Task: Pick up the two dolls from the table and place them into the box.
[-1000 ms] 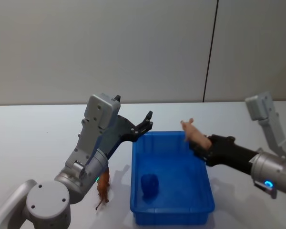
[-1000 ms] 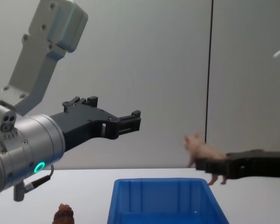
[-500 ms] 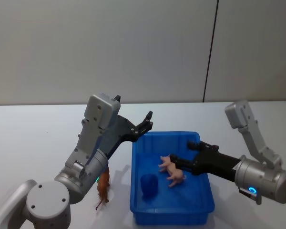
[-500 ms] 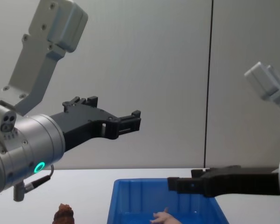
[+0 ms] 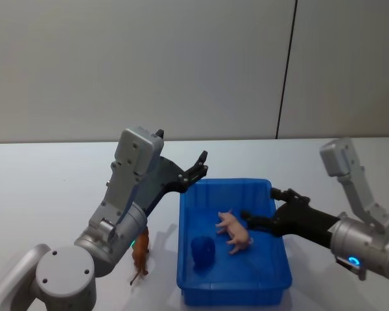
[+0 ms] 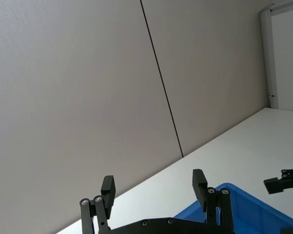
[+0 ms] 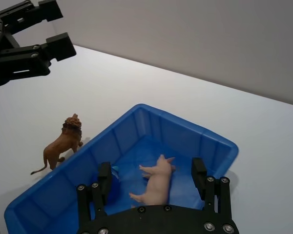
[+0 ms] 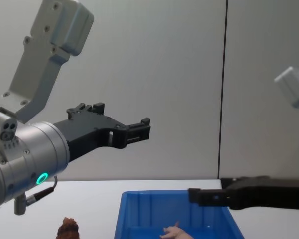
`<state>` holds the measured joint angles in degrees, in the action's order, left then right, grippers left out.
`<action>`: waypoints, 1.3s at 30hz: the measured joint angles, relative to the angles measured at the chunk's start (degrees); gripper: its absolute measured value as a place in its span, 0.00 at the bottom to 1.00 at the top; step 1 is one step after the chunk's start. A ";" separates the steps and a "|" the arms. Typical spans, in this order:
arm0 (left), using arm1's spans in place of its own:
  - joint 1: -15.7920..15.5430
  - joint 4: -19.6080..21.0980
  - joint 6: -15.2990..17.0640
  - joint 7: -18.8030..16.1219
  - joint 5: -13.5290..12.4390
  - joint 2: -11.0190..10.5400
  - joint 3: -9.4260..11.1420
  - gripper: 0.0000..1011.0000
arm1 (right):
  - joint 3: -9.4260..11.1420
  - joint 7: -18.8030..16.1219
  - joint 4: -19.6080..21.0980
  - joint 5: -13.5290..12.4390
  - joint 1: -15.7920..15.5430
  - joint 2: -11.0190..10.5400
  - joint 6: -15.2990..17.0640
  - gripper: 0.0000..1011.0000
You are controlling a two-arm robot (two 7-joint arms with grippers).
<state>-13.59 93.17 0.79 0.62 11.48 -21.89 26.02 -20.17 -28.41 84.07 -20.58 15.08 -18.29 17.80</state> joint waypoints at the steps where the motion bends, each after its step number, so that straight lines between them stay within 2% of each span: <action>1: 0.00 0.00 0.00 0.00 0.00 0.00 0.00 0.99 | 0.09 0.16 0.14 -0.16 -0.13 -0.16 -0.13 0.99; 14: 0.00 0.00 0.00 0.00 0.00 0.00 0.00 0.99 | 3.42 2.66 4.21 -4.52 -5.27 -5.88 -2.99 0.99; 24: 0.23 0.19 0.14 -0.15 -0.11 -0.07 -0.02 0.99 | 4.66 3.32 5.71 -6.32 -7.28 -8.08 -4.14 0.99; 30: 1.60 1.60 0.97 -1.97 -0.14 -0.76 -0.03 0.99 | 5.13 3.57 6.24 -6.98 -8.02 -8.87 -4.53 0.99; 39: 5.62 5.03 3.12 -7.52 1.58 -2.78 -0.06 0.99 | 5.51 3.75 6.69 -7.52 -8.61 -9.53 -4.89 0.99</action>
<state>-7.96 98.20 3.91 -6.89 13.06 -24.67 25.96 -14.65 -24.66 90.76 -28.10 6.47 -27.81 12.92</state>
